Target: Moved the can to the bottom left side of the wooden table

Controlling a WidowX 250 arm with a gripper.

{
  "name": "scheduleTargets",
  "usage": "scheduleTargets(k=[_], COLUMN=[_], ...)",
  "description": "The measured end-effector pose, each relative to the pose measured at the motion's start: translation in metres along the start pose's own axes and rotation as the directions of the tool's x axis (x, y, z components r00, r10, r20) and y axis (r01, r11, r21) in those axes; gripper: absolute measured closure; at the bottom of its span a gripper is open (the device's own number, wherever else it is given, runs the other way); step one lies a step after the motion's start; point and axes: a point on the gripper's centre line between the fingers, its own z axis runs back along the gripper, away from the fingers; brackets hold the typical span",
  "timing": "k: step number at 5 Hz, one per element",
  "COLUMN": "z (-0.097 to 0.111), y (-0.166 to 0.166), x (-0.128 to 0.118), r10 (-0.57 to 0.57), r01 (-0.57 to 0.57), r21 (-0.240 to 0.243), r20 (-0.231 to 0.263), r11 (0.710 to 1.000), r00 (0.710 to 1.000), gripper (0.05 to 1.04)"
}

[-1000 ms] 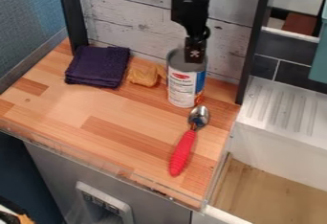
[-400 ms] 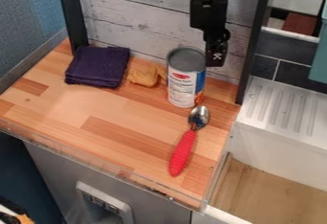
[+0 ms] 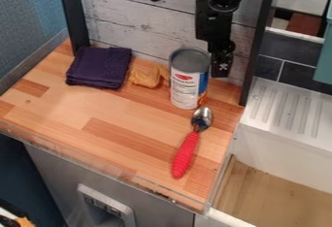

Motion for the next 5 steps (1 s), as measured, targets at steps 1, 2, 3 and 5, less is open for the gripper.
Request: scheduleTargets(k=[1,2,3,5], z=[-0.014,-0.017,-0.021,-0.028], y=[0.0,-0.004,-0.007,0.008], x=[0.01,0.02,0.035,0.057], r10=[0.026,0.07,0.104,0.139], r01=[-0.027,-0.071,-0.106,-0.147], r21=[0.029,0.034,0.033,0.06], r20=[0.02,0.031,0.057,0.117], r11=[0.999,0.997,0.994,0.987], r00=[0.999,0.997,0.993,0.983], gripper=[0.083,0.083,0.083,0.083])
